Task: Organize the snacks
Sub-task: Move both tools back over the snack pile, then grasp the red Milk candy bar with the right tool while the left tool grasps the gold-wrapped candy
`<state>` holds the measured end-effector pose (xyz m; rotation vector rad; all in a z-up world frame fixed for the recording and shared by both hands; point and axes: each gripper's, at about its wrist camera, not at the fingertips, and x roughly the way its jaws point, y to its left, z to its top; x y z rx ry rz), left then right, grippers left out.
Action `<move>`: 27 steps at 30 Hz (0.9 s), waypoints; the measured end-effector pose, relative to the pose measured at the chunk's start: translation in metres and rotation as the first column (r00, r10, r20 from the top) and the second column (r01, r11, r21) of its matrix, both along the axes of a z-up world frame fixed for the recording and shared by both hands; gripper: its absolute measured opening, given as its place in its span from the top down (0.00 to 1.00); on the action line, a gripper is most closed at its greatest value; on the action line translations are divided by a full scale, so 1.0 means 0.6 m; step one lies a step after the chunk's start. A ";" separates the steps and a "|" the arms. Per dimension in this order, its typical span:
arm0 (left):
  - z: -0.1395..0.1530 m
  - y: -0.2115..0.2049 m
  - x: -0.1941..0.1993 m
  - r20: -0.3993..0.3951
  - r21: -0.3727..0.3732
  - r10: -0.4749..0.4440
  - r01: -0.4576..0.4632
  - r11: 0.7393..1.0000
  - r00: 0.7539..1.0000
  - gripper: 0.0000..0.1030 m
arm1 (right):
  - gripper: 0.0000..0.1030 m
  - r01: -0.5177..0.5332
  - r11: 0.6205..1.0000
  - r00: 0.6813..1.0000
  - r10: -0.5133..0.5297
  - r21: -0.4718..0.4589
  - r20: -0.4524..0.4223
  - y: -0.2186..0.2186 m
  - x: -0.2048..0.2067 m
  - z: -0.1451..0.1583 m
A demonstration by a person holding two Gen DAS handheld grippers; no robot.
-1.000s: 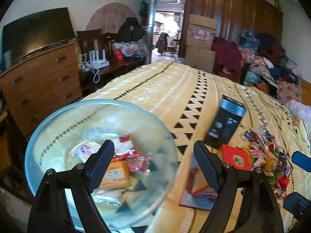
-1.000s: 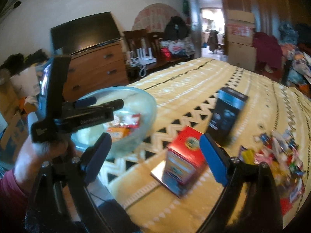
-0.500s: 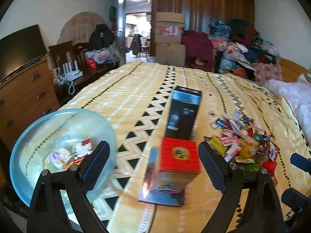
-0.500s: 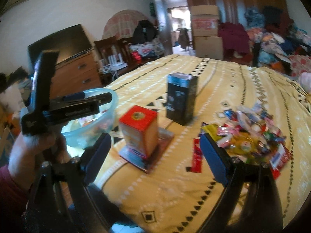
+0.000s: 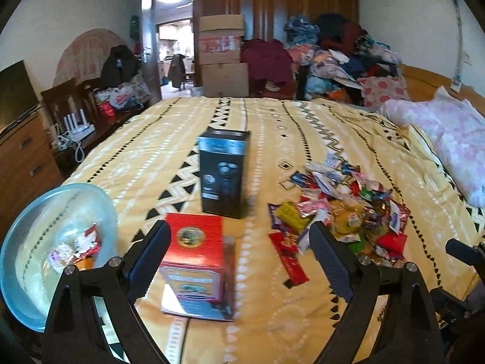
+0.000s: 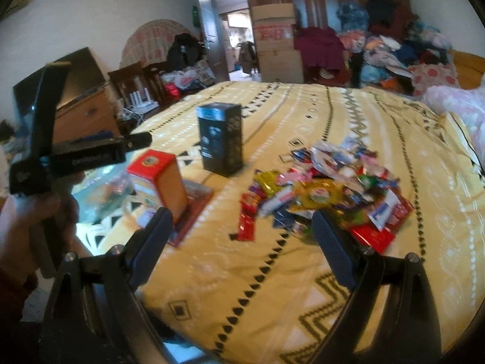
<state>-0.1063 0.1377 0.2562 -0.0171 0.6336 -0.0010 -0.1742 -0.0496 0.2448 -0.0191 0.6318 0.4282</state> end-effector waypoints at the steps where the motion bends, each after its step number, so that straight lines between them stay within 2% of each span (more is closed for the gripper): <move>1: -0.002 -0.008 0.000 -0.004 -0.005 -0.013 0.013 1.000 1.000 0.10 | 0.09 0.012 1.000 1.000 -0.012 -0.006 -0.003 -0.009 -0.002 -0.004; 5: -0.018 -0.055 -0.012 -0.006 -0.002 -0.087 0.087 0.996 0.996 0.08 | 0.09 0.050 0.998 0.998 -0.051 -0.023 -0.022 -0.041 -0.013 -0.027; 7: -0.030 -0.080 -0.020 -0.010 -0.003 -0.137 0.137 0.991 0.991 0.03 | 0.09 0.069 0.997 0.996 -0.071 -0.030 -0.054 -0.061 -0.019 -0.047; 8: -0.036 -0.093 -0.024 -0.015 0.000 -0.160 0.160 0.987 0.987 0.00 | 0.09 0.077 0.997 0.995 -0.079 -0.032 -0.067 -0.070 -0.021 -0.055; 12: -0.077 -0.142 -0.034 -0.076 -0.035 -0.264 0.262 0.964 0.961 0.00 | 0.09 0.112 0.993 0.988 -0.116 -0.040 -0.102 -0.100 -0.039 -0.083; 16: -0.126 -0.165 -0.035 -0.153 -0.074 -0.300 0.292 0.954 0.942 0.00 | 0.09 0.152 0.987 0.977 -0.158 -0.050 -0.143 -0.133 -0.054 -0.115; 20: -0.179 -0.169 -0.025 -0.229 -0.120 -0.304 0.283 0.952 0.925 0.00 | 0.09 0.187 0.981 0.965 -0.193 -0.049 -0.177 -0.169 -0.054 -0.141; 23: -0.198 -0.171 -0.022 -0.248 -0.135 -0.298 0.272 0.953 0.922 0.00 | 0.10 0.214 0.976 0.954 -0.220 -0.049 -0.203 -0.198 -0.029 -0.164; 27: -0.207 -0.169 -0.014 -0.247 -0.149 -0.306 0.276 0.950 0.919 0.00 | 0.12 0.222 0.970 0.942 -0.239 -0.096 -0.237 -0.233 0.042 -0.203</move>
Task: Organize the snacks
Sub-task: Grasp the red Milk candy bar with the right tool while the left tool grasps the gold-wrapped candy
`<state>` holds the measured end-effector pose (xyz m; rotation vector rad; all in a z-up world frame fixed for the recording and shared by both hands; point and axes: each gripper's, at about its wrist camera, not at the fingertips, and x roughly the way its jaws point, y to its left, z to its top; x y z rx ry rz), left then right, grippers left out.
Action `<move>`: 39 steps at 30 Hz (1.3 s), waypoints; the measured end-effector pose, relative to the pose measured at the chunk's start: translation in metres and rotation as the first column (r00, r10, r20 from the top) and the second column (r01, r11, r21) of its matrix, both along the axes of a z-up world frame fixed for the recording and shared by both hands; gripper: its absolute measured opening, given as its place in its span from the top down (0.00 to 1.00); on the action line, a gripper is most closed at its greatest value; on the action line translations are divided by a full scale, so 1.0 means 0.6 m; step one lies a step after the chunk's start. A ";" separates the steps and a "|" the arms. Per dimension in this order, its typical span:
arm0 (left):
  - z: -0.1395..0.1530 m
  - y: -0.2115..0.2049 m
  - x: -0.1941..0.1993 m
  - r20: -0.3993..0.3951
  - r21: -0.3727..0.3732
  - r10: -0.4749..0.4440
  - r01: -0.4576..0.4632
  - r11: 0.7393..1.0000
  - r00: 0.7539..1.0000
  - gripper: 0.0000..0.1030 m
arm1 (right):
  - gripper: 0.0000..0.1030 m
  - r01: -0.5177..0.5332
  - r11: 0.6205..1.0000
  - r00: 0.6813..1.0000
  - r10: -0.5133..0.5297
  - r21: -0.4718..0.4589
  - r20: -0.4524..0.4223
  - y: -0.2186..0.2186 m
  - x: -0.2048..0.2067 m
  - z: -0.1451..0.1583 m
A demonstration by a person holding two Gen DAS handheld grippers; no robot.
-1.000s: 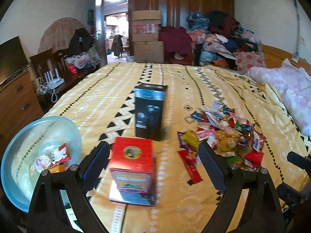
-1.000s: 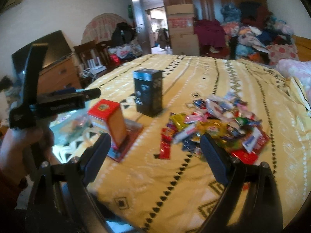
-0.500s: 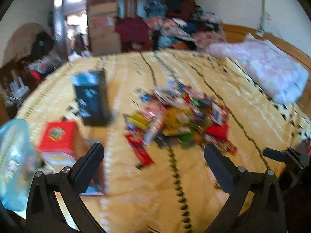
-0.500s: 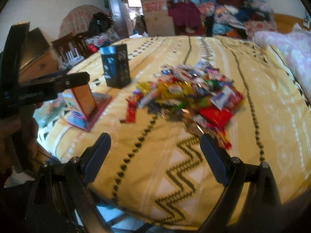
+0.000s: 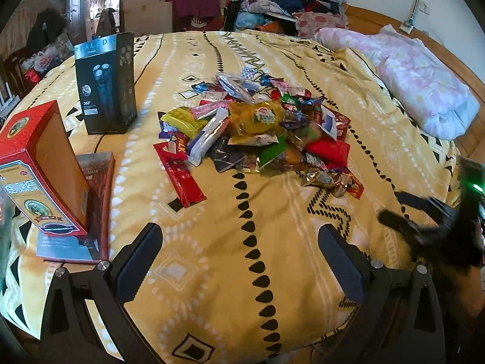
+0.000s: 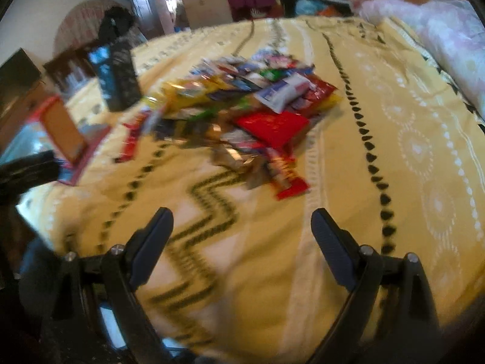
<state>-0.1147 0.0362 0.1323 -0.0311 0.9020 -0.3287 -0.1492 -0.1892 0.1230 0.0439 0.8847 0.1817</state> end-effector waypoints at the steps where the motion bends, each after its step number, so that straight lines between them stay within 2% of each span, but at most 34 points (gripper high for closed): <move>1: -0.002 0.003 0.004 -0.005 -0.006 0.002 -0.002 1.000 1.000 0.00 | 0.15 -0.010 1.000 1.000 0.010 -0.005 -0.007 -0.006 0.022 -0.011; 3: -0.011 0.012 0.015 -0.023 -0.011 0.010 -0.010 1.000 1.000 0.00 | 0.25 -0.031 0.998 0.999 0.029 -0.052 -0.042 -0.012 0.064 -0.039; 4: -0.013 0.015 0.018 -0.026 -0.012 0.012 -0.012 1.000 1.000 0.00 | 0.34 -0.033 0.997 0.998 0.029 -0.070 -0.064 -0.016 0.079 -0.051; 6: -0.017 0.020 0.024 -0.028 -0.009 0.017 -0.017 1.000 0.999 0.00 | 0.35 -0.047 0.995 0.992 0.035 -0.093 -0.120 -0.023 0.110 -0.076; 8: -0.018 0.021 0.028 -0.026 -0.016 0.013 -0.013 1.000 1.000 0.00 | 0.36 -0.057 0.993 0.990 0.042 -0.106 -0.135 -0.026 0.125 -0.091; 9: -0.019 0.020 0.030 -0.023 -0.017 0.012 -0.012 1.000 1.000 0.00 | 0.41 -0.064 0.992 0.991 0.050 -0.108 -0.127 -0.023 0.130 -0.094; 10: -0.019 0.019 0.031 -0.022 -0.018 0.013 -0.014 1.000 1.000 0.00 | 0.62 -0.071 0.991 0.992 0.059 -0.110 -0.112 -0.018 0.131 -0.091; 11: -0.021 0.018 0.033 -0.022 -0.023 0.017 -0.017 1.000 1.000 0.00 | 0.73 -0.077 0.991 0.992 0.066 -0.109 -0.106 -0.010 0.130 -0.089; 12: -0.022 0.017 0.035 -0.022 -0.029 0.020 -0.021 0.999 1.000 0.00 | 0.73 -0.086 0.991 0.992 0.075 -0.103 -0.104 -0.001 0.129 -0.087; 14: -0.025 0.015 0.038 -0.022 -0.028 0.024 -0.024 0.999 0.999 0.00 | 0.73 -0.169 0.985 0.981 0.163 -0.043 -0.106 0.036 0.112 -0.083; 15: -0.028 0.013 0.039 -0.025 -0.026 0.020 -0.021 0.999 0.999 0.00 | 0.74 -0.250 0.968 0.962 0.247 -0.010 -0.112 0.068 0.092 -0.080; 17: -0.035 0.009 0.041 -0.033 -0.020 0.000 0.000 1.000 0.999 0.00 | 0.74 -0.308 0.950 0.944 0.312 0.055 -0.110 0.088 0.060 -0.072; 20: -0.050 0.005 0.049 -0.060 -0.048 -0.026 0.024 0.999 0.998 0.00 | 0.74 -0.162 0.977 0.977 0.179 0.141 -0.118 0.037 0.033 -0.071; 23: -0.076 -0.002 0.062 -0.105 -0.110 -0.053 0.042 0.993 0.993 0.00 | 0.74 -0.046 0.992 0.989 0.062 0.115 -0.137 -0.016 0.010 -0.079; 26: -0.108 -0.023 0.070 -0.198 -0.151 -0.089 0.059 0.987 0.976 0.00 | 0.73 -0.033 0.991 0.989 0.052 0.132 -0.142 -0.042 -0.010 -0.076; 29: -0.120 -0.056 0.069 -0.206 -0.140 -0.094 0.066 0.988 0.974 0.02 | 0.73 -0.048 0.990 0.989 0.066 0.134 -0.134 -0.038 -0.022 -0.069; 30: -0.126 -0.068 0.071 -0.209 -0.141 -0.095 0.066 0.988 0.973 0.04 | 0.73 -0.052 0.990 0.989 0.070 0.134 -0.130 -0.037 -0.021 -0.068; 33: -0.147 -0.093 0.083 -0.254 -0.144 -0.076 0.040 0.989 0.964 0.20 | 0.73 -0.053 0.989 0.990 0.071 0.137 -0.124 -0.030 -0.001 -0.063; 35: -0.153 -0.110 0.087 -0.241 -0.122 -0.081 0.052 0.991 0.967 0.30 | 0.73 -0.052 0.988 0.990 0.070 0.144 -0.123 -0.015 0.014 -0.065; 36: -0.157 -0.115 0.089 -0.243 -0.111 -0.088 0.063 0.992 0.966 0.54 | 0.73 -0.053 0.988 0.990 0.071 0.145 -0.120 -0.015 0.012 -0.065; 37: -0.162 -0.120 0.091 -0.253 -0.091 -0.087 0.066 0.994 0.964 0.62 | 0.73 -0.054 0.988 0.990 0.072 0.147 -0.118 -0.013 0.011 -0.064; 38: -0.162 -0.122 0.090 -0.246 -0.083 -0.088 0.069 0.994 0.965 0.62 | 0.73 -0.055 0.988 0.991 0.072 0.147 -0.117 -0.010 0.011 -0.064; 39: -0.160 -0.121 0.088 -0.238 -0.083 -0.093 0.075 0.994 0.967 0.68 | 0.73 -0.054 0.987 0.991 0.071 0.148 -0.113 -0.010 0.010 -0.062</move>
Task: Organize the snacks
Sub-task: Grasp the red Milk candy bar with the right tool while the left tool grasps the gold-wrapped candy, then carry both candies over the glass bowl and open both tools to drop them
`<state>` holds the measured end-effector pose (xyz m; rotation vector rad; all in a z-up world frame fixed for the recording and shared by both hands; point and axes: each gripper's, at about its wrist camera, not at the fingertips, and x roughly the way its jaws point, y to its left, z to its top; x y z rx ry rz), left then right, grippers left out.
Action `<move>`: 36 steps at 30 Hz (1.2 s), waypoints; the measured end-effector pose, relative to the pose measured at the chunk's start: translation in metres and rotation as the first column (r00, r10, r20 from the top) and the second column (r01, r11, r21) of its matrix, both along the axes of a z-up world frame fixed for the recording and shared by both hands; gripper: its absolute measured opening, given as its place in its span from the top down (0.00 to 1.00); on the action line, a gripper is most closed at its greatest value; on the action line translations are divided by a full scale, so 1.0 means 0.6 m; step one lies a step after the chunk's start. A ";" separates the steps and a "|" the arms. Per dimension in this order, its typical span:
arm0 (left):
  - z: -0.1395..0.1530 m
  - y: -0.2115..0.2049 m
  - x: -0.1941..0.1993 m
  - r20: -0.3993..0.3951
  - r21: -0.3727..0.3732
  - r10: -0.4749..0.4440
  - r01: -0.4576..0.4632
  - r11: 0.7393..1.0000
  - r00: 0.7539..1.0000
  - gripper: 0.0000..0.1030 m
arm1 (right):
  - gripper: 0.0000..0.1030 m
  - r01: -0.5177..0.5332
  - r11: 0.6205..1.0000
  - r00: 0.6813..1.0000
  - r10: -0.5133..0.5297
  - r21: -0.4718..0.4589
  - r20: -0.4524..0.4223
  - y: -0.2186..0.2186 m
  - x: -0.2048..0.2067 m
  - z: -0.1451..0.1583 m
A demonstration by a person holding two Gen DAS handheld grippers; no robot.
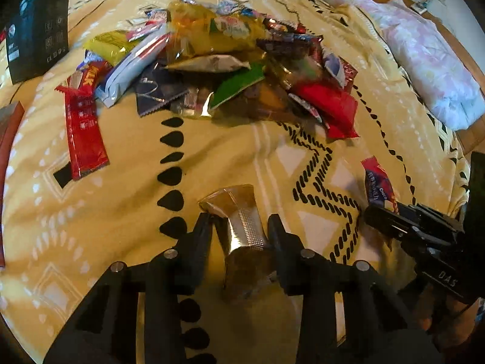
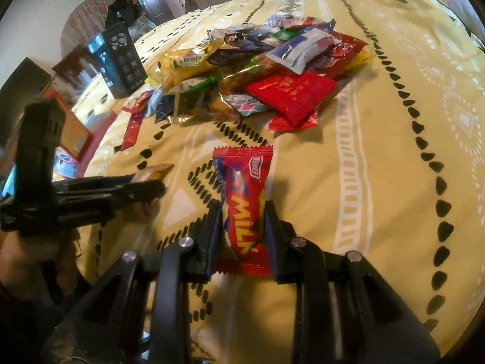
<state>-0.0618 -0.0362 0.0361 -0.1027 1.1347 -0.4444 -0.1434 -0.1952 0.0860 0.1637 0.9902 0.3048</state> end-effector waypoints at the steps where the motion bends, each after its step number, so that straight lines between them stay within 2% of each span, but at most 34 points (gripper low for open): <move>1: 0.004 -0.001 -0.004 0.009 -0.003 -0.012 0.012 1.000 1.000 0.72 | 0.73 0.001 1.000 1.000 -0.001 0.001 0.004 0.001 -0.001 0.003; 6: 0.065 0.019 -0.025 0.126 -0.015 -0.009 0.011 1.000 0.992 0.72 | 0.73 0.004 1.000 0.999 -0.003 -0.006 0.054 0.011 0.000 0.033; 9: 0.121 0.045 -0.031 0.209 -0.030 0.016 -0.010 0.999 0.978 0.72 | 0.73 -0.007 1.000 0.994 0.008 -0.017 0.111 0.026 0.009 0.072; 12: 0.184 0.083 -0.035 0.296 -0.045 0.060 -0.048 0.998 0.953 0.72 | 0.73 -0.023 0.999 0.986 0.029 -0.035 0.167 0.045 0.018 0.115; 17: 0.289 0.169 -0.049 0.434 -0.068 0.155 -0.140 0.988 0.887 0.72 | 0.73 -0.073 0.995 0.957 0.088 -0.062 0.276 0.104 0.041 0.205; 21: 0.351 0.262 -0.058 0.488 -0.110 0.258 -0.234 0.966 0.834 0.72 | 0.73 -0.135 0.988 0.924 0.153 -0.075 0.349 0.168 0.059 0.267; 23: 0.374 0.319 -0.064 0.506 -0.128 0.313 -0.289 0.949 0.803 0.72 | 0.73 -0.186 0.979 0.899 0.202 -0.078 0.389 0.217 0.068 0.303; 28: 0.418 0.473 -0.091 0.531 -0.167 0.453 -0.436 0.884 0.716 0.72 | 0.73 -0.309 0.947 0.829 0.314 -0.090 0.463 0.342 0.080 0.372; 30: 0.432 0.535 -0.106 0.540 -0.182 0.504 -0.491 0.852 0.675 0.72 | 0.73 -0.363 0.928 0.803 0.355 -0.078 0.479 0.392 0.082 0.394; 31: 0.441 0.574 -0.116 0.546 -0.188 0.533 -0.526 0.830 0.647 0.72 | 0.73 -0.395 0.916 0.789 0.377 -0.070 0.486 0.423 0.086 0.406; 35: 0.446 0.680 -0.142 0.544 -0.204 0.612 -0.617 0.760 0.574 0.72 | 0.73 -0.496 0.865 0.734 0.464 -0.075 0.496 0.533 0.089 0.433; 36: 0.444 0.715 -0.150 0.537 -0.208 0.639 -0.647 0.734 0.552 0.72 | 0.73 -0.522 0.849 0.722 0.487 -0.074 0.493 0.560 0.088 0.436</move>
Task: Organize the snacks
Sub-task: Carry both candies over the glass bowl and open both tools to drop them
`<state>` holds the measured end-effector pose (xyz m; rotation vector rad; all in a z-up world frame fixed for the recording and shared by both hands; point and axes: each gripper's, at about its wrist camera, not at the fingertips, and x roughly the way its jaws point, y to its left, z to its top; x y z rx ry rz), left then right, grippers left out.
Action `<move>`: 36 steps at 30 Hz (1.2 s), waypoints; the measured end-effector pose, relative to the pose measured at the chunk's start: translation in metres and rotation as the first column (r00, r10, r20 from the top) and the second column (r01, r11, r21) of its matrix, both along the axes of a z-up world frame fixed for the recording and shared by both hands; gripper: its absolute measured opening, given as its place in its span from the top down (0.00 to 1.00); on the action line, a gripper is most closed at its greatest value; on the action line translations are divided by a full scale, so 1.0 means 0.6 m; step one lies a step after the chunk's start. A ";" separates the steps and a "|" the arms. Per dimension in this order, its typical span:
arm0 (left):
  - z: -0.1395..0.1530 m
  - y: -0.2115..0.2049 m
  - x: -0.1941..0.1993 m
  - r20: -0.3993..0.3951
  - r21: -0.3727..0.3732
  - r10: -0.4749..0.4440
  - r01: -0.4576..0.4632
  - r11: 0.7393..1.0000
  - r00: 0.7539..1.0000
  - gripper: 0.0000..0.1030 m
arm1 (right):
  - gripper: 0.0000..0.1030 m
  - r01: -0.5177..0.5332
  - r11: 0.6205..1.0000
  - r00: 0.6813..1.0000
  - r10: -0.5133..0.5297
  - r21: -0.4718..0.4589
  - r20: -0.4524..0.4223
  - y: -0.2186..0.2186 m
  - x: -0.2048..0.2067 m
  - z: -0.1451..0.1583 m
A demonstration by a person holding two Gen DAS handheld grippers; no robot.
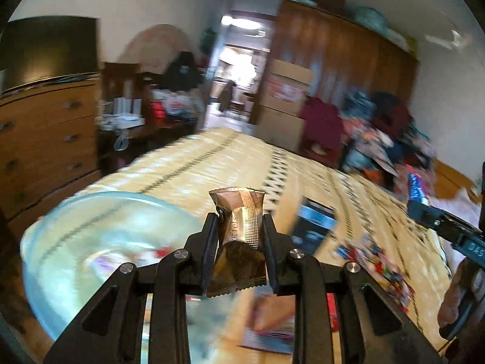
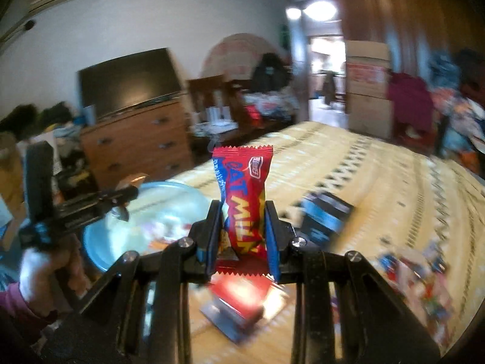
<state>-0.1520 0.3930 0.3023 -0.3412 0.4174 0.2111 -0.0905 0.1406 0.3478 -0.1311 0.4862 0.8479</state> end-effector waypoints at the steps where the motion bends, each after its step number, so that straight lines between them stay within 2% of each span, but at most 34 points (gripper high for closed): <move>1: -0.003 0.019 -0.008 -0.001 -0.006 0.019 -0.019 1.000 1.000 0.72 | 0.73 -0.037 0.999 0.999 0.036 -0.005 -0.006 0.038 0.000 0.003; 3: -0.013 0.072 -0.022 -0.012 -0.015 0.077 -0.077 0.997 0.997 0.72 | 0.73 -0.082 0.996 0.997 0.082 -0.019 -0.016 0.085 -0.002 0.001; 8: -0.054 0.141 -0.028 -0.060 -0.026 0.129 -0.131 0.991 0.990 0.72 | 0.73 -0.190 0.980 0.980 0.186 -0.058 -0.076 0.198 -0.010 -0.022; 14: -0.096 0.161 -0.029 -0.100 -0.060 0.144 -0.151 0.987 0.984 0.72 | 0.73 -0.251 0.959 0.961 0.231 -0.128 -0.155 0.277 -0.011 -0.077; 20: -0.108 0.172 -0.023 -0.113 -0.061 0.139 -0.146 0.987 0.984 0.72 | 0.73 -0.269 0.951 0.953 0.240 -0.155 -0.184 0.298 -0.020 -0.097; 36: -0.116 0.168 -0.012 -0.126 -0.054 0.140 -0.148 0.988 0.982 0.72 | 0.72 -0.251 0.954 0.956 0.218 -0.163 -0.194 0.319 -0.016 -0.098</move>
